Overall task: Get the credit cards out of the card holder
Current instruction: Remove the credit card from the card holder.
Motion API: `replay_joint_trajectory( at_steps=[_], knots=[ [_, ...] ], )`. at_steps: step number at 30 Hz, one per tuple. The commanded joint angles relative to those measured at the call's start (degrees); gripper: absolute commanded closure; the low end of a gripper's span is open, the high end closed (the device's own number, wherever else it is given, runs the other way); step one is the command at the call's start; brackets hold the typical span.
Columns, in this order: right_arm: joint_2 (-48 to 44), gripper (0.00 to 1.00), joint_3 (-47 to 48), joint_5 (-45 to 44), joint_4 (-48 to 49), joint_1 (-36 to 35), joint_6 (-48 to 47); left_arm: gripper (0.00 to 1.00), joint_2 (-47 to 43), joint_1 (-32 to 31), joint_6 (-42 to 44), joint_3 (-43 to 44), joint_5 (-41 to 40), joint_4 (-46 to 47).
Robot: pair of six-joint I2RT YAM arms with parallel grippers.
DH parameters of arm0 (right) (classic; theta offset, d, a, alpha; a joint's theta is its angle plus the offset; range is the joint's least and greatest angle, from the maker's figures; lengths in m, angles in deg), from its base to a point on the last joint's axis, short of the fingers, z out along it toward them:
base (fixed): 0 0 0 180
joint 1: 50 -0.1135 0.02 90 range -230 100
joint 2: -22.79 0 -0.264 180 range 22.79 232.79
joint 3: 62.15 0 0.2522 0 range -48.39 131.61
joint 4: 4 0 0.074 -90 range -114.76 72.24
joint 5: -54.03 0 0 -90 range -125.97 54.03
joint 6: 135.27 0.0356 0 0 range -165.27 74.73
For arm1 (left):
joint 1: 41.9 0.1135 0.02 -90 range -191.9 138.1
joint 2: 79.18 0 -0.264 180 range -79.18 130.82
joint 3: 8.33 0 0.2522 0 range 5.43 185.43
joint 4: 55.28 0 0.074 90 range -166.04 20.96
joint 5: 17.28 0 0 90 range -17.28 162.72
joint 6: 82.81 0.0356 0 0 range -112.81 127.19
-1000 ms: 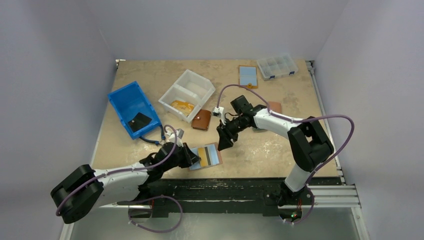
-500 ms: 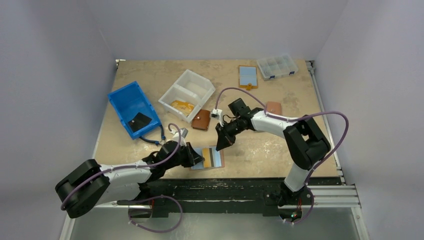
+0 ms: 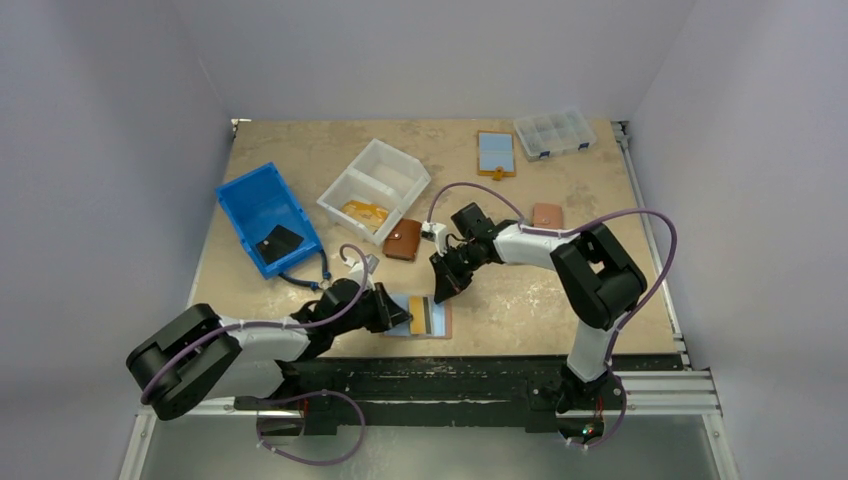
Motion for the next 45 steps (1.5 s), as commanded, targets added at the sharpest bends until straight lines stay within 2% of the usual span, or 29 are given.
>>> replay_joint_trajectory(
  at_steps=[1, 11, 15, 19, 24, 31, 37, 42, 45],
  knots=[
    [1.2, 0.99, 0.9, -6.7, -0.4, -0.3, 0.8, 1.00, -4.2, 3.0, 0.2, -1.8, 1.6, 1.1],
    [0.0, 0.98, 1.7, -4.7, -1.4, -0.3, -0.6, 1.00, -13.6, 5.0, 3.9, -0.2, 1.3, -11.9],
    [-2.1, 0.94, 2.4, -1.3, -2.5, -0.2, -2.5, 1.00, -15.6, 5.1, 4.9, 0.5, 0.5, -14.9],
    [-4.0, 0.84, 3.1, 3.7, -3.9, 0.0, -5.2, 1.00, -16.9, 5.1, 5.1, 0.7, 0.4, -16.2],
    [-5.4, 0.78, 4.0, 10.0, -6.4, 0.7, -8.8, 1.00, -17.9, 5.1, 4.9, 0.8, 1.4, -15.4],
    [-5.5, 0.56, 4.9, 14.2, -9.2, 0.7, -13.8, 1.00, -17.2, 5.1, 5.9, 0.5, 3.6, -10.8],
    [-4.7, 0.45, 5.8, 14.3, -10.4, 0.7, -16.0, 1.00, -14.2, 5.1, 7.1, 0.2, 5.6, -5.4],
    [-4.9, 0.42, 5.8, 14.1, -10.4, 0.7, -16.9, 1.00, -10.5, 5.1, 7.6, 0.9, 6.5, -3.7],
    [-4.6, 0.46, 4.7, 14.9, -8.5, 0.7, -14.9, 1.00, -8.8, 5.1, 7.3, 1.3, 6.8, -2.9]
  ],
)
